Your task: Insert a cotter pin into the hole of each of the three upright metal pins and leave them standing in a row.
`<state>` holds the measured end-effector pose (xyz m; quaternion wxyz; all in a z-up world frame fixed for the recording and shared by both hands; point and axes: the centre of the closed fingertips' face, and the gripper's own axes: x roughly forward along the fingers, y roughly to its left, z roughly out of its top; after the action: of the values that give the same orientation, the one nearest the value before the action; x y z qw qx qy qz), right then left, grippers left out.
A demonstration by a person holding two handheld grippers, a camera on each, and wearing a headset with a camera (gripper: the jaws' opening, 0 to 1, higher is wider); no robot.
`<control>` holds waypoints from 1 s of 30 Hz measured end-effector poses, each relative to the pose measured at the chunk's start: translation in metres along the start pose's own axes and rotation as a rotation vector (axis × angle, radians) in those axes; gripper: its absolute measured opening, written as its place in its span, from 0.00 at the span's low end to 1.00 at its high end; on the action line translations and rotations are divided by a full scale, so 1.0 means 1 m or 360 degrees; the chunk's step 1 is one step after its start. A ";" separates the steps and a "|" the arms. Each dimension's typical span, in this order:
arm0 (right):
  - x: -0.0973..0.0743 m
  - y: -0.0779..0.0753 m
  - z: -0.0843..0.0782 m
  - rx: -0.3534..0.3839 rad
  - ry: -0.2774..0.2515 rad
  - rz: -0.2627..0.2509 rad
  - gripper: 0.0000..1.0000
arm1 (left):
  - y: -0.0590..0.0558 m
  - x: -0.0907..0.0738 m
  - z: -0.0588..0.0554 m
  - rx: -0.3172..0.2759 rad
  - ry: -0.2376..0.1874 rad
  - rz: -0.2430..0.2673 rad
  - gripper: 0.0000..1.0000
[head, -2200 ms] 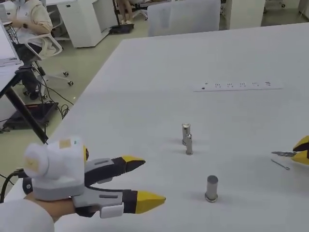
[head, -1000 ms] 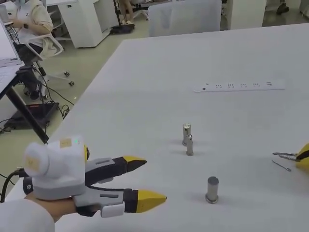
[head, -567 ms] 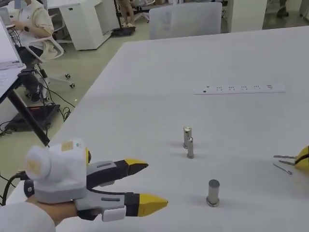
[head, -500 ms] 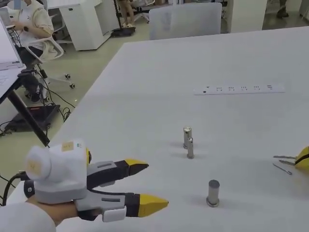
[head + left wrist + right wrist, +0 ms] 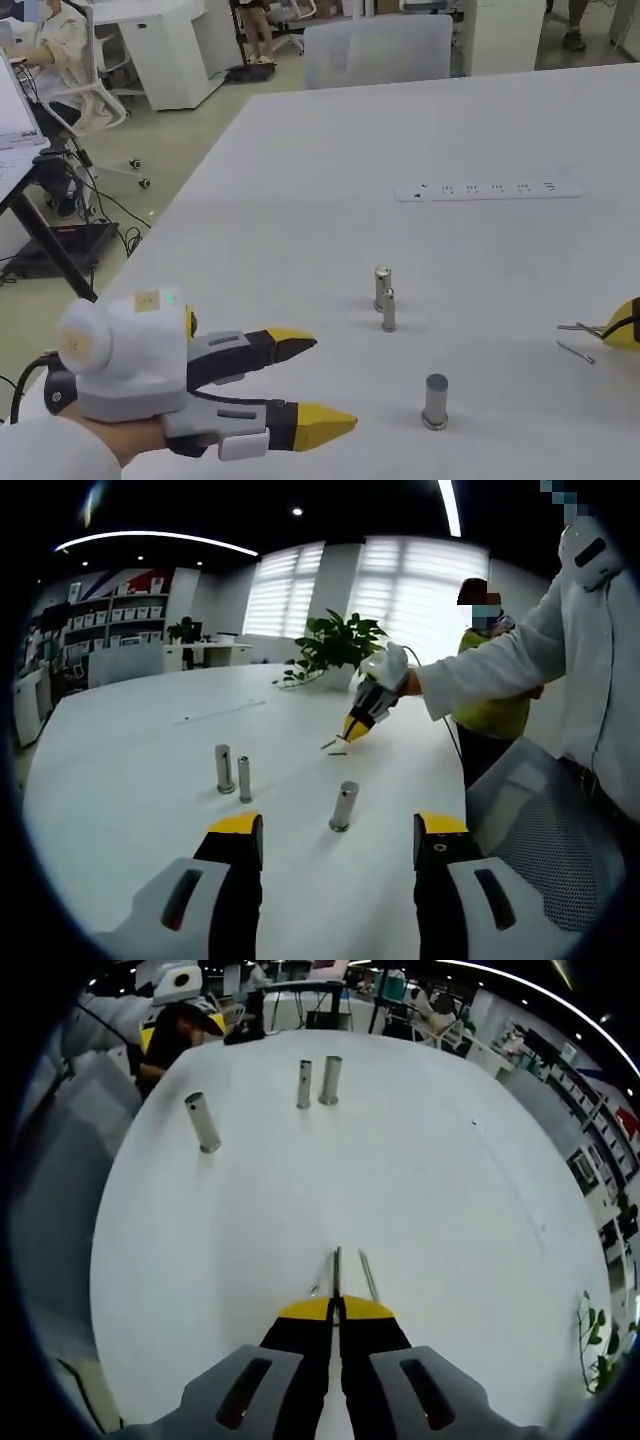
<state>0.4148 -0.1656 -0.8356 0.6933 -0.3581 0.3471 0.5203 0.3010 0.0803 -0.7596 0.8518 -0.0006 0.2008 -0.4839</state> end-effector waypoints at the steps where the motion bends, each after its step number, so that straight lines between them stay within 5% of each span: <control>1: -0.003 0.002 0.004 -0.0002 -0.0005 0.0001 0.02 | -0.002 0.001 0.002 0.0013 -0.0001 -0.0009 0.60; 18: -0.043 0.050 0.071 -0.0090 -0.0077 0.0103 0.02 | -0.028 0.014 0.017 0.0156 -0.0021 -0.0109 0.57; 30: -0.048 0.110 0.105 -0.0250 -0.0063 0.0262 0.02 | -0.055 0.025 0.022 0.0282 0.0009 -0.0206 0.50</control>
<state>0.3090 -0.0764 -0.7565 0.6248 -0.3711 0.3197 0.6080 0.2744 0.0262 -0.7372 0.8148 0.0633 0.1593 -0.5538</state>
